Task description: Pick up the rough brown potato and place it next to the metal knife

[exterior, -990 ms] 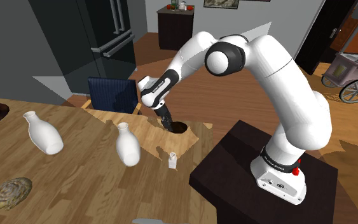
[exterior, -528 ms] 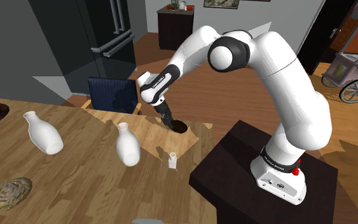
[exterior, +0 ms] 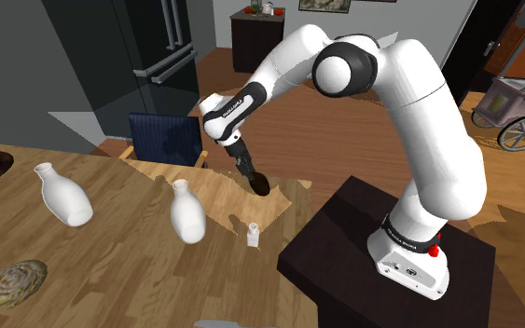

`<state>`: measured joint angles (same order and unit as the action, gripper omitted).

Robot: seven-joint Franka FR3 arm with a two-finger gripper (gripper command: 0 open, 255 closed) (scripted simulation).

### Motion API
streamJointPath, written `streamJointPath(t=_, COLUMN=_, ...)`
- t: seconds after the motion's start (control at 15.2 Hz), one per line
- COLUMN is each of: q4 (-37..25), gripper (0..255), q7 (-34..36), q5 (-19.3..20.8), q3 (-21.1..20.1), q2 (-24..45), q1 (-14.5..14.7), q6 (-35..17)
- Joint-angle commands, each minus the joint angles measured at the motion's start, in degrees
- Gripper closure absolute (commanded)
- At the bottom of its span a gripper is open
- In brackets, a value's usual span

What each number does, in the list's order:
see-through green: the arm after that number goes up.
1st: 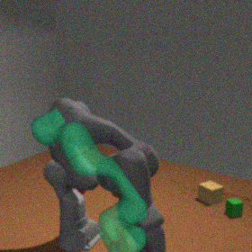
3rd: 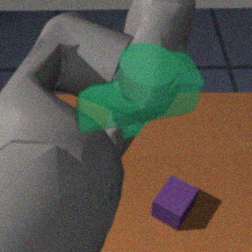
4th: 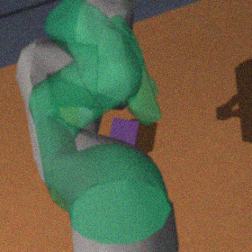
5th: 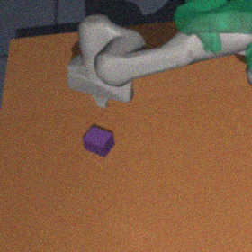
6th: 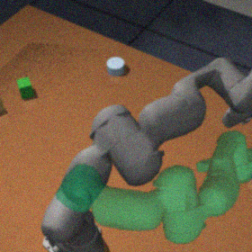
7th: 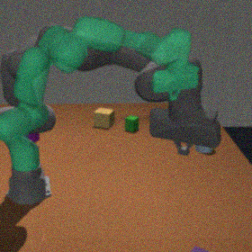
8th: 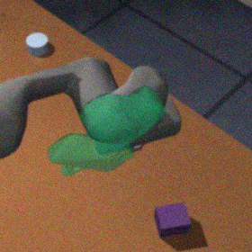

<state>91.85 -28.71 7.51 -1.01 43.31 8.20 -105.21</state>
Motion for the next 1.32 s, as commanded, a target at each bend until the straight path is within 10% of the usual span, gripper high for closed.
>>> streamJointPath(t=0.0, q4=0.5, gripper=255, q7=-0.1, q5=0.0, q3=0.0, q2=-1.3, q1=0.0, q6=0.8)
streamJointPath(t=0.53, q4=0.7, gripper=255, q7=-0.4, q5=-0.2, q3=-0.1, q2=-4.4, q1=0.0, q6=3.7)
streamJointPath(t=0.59, q4=0.7, gripper=0, q7=-0.4, q5=-0.2, q3=-0.1, q2=-4.4, q1=0.0, q6=3.7)
streamJointPath(t=0.92, q4=48.7, gripper=0, q7=35.3, q5=-13.6, q3=6.7, q2=-26.5, q1=-1.0, q6=-60.9)
streamJointPath(t=1.25, q4=47.2, gripper=0, q7=33.8, q5=-15.5, q3=5.8, q2=-21.9, q1=-1.5, q6=-63.9)
